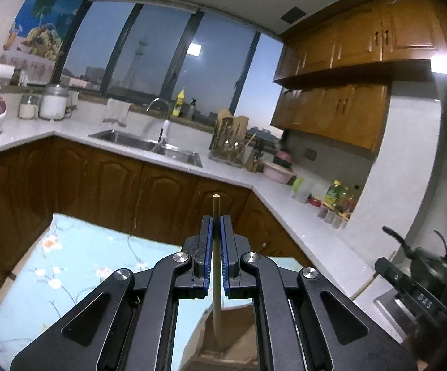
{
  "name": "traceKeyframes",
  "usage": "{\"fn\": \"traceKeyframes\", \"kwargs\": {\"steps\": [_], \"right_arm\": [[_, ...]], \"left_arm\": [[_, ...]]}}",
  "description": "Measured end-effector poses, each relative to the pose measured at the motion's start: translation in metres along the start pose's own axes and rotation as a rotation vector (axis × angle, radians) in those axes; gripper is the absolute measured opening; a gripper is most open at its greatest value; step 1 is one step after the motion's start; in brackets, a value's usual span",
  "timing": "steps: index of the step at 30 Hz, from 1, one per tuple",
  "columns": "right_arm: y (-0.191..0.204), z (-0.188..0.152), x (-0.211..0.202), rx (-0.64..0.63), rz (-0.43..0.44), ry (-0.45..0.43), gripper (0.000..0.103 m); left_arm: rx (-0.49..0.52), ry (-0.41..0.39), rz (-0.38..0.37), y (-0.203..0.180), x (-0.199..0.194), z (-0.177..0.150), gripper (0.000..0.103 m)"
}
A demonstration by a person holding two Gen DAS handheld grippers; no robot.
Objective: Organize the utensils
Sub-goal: 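Lift the chopstick with the left tool while the right tool carries its chopstick over the holder, then open the left tool into the holder while the right tool drops its chopstick in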
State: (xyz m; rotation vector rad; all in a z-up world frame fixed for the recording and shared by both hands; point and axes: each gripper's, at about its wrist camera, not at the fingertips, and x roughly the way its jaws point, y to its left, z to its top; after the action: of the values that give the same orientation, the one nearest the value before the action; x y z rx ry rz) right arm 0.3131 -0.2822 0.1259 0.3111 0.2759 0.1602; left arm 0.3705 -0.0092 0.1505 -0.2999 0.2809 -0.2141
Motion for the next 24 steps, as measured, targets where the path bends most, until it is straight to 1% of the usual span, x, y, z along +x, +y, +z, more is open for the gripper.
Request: {"fn": "traceKeyframes", "kwargs": {"steps": [5, 11, 12, 24], "right_arm": [[-0.01, -0.025, 0.019, 0.023, -0.011, 0.054, 0.005], [-0.013, -0.042, 0.035, 0.026, -0.004, 0.121, 0.005], [-0.014, -0.043, 0.036, 0.027, -0.004, 0.131, 0.006], [-0.025, -0.042, 0.044, 0.058, -0.008, 0.163, 0.006]], "left_arm": [[-0.026, 0.056, 0.017, 0.009, 0.017, -0.027, 0.004], [-0.011, 0.13, 0.009, 0.009, 0.031, -0.048, 0.005], [-0.004, 0.129, 0.015, 0.009, 0.031, -0.05, 0.005], [0.009, 0.155, 0.015, 0.005, 0.033, -0.045, 0.006]]}}
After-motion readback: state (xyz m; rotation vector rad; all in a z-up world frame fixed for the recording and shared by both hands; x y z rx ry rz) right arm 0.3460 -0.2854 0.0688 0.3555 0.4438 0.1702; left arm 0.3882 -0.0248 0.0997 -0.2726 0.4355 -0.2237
